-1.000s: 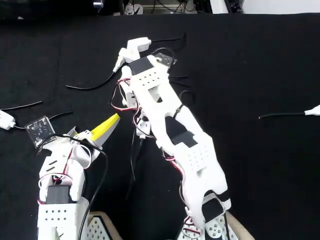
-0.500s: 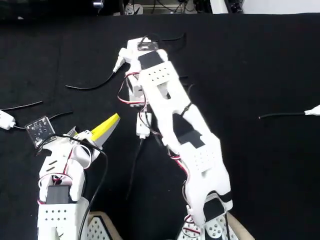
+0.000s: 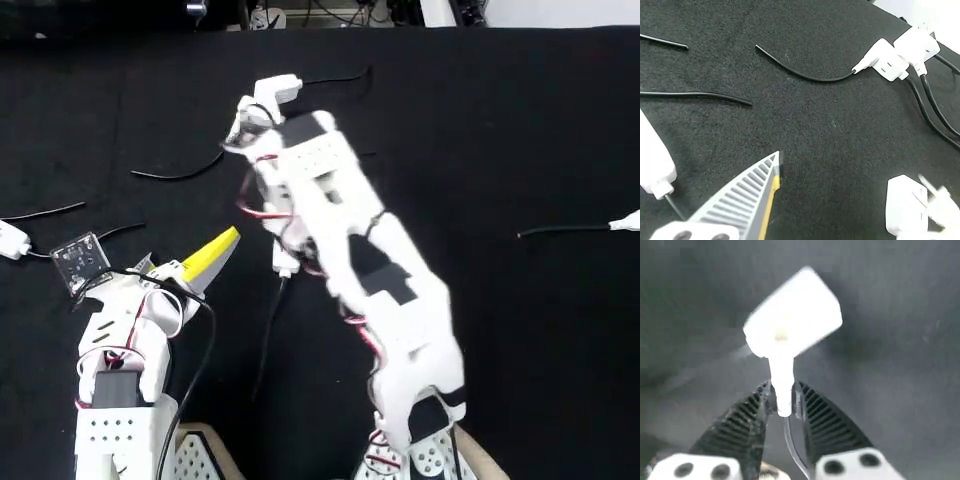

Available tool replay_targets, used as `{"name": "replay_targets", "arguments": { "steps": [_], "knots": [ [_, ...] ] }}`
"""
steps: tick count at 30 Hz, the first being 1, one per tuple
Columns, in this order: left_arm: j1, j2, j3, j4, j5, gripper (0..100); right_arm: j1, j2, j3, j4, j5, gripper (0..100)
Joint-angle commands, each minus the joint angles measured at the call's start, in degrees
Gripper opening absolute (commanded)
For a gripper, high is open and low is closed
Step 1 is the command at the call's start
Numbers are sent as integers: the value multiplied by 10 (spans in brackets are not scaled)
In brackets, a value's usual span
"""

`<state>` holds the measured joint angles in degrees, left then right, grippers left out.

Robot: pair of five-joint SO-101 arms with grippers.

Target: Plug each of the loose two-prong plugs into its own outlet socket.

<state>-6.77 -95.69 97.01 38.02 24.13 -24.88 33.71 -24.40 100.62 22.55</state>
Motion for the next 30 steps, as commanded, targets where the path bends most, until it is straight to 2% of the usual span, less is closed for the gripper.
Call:
{"name": "replay_targets", "arguments": {
  "steps": [1, 6, 11, 16, 22, 30],
  "knots": [
    [2, -6, 8, 0, -3, 544, 127, -79, 110, 2, 111, 12],
    [2, -6, 8, 0, -3, 544, 267, -117, 214, -18, 224, 12],
    [2, -6, 8, 1, -3, 544, 348, -130, 298, -107, 322, 13],
    [3, -6, 8, 1, -3, 544, 366, -132, 371, -209, 367, 34],
    [3, -6, 8, 1, -3, 544, 362, -140, 370, -223, 376, 223],
    [3, -6, 8, 1, -3, 544, 363, -249, 371, -225, 412, 232]
  ]
}}
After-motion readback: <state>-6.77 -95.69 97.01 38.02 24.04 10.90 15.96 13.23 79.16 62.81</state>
